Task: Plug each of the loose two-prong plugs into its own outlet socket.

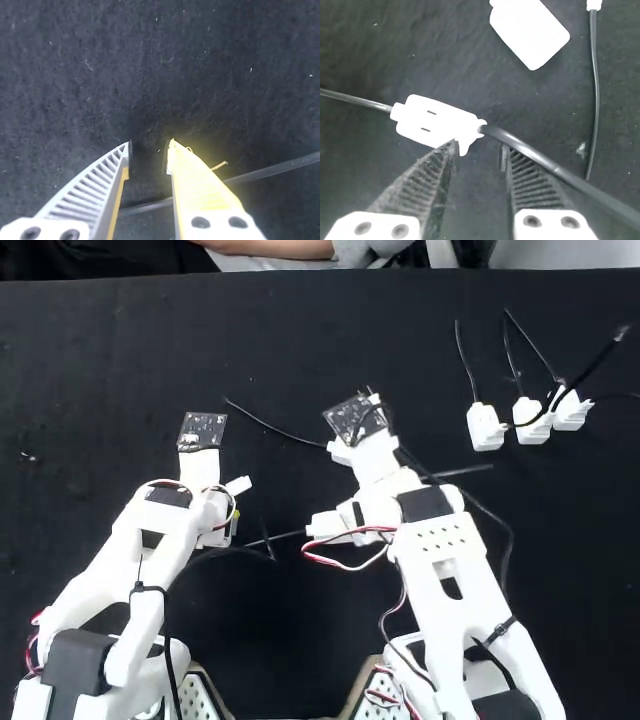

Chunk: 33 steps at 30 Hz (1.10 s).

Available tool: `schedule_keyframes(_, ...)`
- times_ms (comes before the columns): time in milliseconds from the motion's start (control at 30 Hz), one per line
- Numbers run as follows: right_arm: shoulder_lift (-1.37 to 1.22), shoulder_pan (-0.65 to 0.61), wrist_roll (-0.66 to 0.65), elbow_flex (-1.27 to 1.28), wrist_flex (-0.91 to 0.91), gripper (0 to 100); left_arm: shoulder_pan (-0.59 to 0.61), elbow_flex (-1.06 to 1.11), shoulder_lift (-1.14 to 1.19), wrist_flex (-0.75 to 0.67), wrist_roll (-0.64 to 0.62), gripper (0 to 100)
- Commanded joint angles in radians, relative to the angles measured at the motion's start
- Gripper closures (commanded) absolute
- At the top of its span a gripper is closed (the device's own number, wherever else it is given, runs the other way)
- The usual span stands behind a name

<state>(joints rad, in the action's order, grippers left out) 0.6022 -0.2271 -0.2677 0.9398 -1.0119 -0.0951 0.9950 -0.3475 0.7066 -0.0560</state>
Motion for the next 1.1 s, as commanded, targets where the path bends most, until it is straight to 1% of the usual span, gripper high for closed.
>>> schedule_keyframes(0, -0.005, -0.035, 0.015, -0.031, 0.037, 87.5, -0.002, -0.004, -0.009, -0.014, 0.008, 87)
schedule_keyframes(233, -0.002, -0.054, 0.017, 0.090, 0.203, 87.5, -0.002, -0.001, -0.009, -0.014, 0.008, 87)
schedule_keyframes(400, -0.001, -0.051, 0.017, 0.150, 0.265, 87.6, -0.002, -0.002, -0.009, -0.014, 0.008, 87)
schedule_keyframes(467, -0.001, -0.051, 0.017, 0.165, 0.285, 90.2, -0.002, -0.002, -0.009, -0.014, 0.008, 87)
schedule_keyframes(567, -0.001, -0.051, 0.017, 0.191, 0.327, 99.2, -0.002, -0.002, -0.009, -0.014, 0.008, 87)
schedule_keyframes(600, -0.001, -0.051, 0.017, 0.199, 0.338, 98.1, -0.002, -0.002, -0.009, -0.014, 0.008, 87)
schedule_keyframes(767, -0.001, -0.054, 0.005, 0.229, 0.364, 98.8, -0.002, -0.001, -0.009, -0.014, 0.008, 87)
schedule_keyframes(933, -0.001, -0.054, -0.069, 0.265, 0.365, 98.8, -0.002, -0.001, -0.009, -0.014, 0.008, 87)
schedule_keyframes(1067, -0.001, -0.055, -0.069, 0.289, 0.362, 98.8, -0.002, -0.001, -0.009, -0.014, 0.008, 87)
